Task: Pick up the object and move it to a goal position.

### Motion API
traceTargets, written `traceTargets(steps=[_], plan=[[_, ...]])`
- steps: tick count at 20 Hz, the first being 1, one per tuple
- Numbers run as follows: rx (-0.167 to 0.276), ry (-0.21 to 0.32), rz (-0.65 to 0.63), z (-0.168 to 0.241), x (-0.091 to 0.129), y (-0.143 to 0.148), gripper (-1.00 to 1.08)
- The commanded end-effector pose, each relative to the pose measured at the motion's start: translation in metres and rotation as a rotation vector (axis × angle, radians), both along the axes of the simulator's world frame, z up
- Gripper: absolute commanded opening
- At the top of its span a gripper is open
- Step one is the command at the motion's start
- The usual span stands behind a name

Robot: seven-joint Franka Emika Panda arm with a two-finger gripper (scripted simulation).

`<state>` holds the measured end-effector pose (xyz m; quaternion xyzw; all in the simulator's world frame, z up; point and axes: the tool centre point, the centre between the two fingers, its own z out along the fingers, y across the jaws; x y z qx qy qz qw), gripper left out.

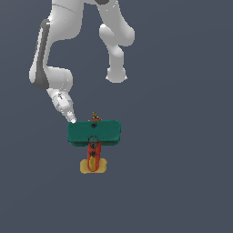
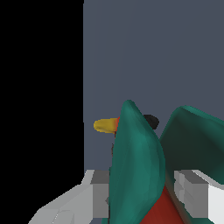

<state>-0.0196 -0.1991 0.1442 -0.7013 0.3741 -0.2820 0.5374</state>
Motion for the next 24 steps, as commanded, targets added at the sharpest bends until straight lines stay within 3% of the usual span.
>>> traceTargets(steps=[1,2,3,16,24], plan=[[0.000,0.000,-0.001,-0.002,0.006,0.004,0.28],[0.001,0.000,-0.001,-0.002,0.006,0.004,0.28],[0.001,0.000,-0.001,-0.002,0.006,0.004,-1.00],[0.000,-0.002,-0.004,0.001,0.005,0.003,-1.00],[0.000,-0.002,-0.004,0.028,-0.003,0.001,-1.00]])
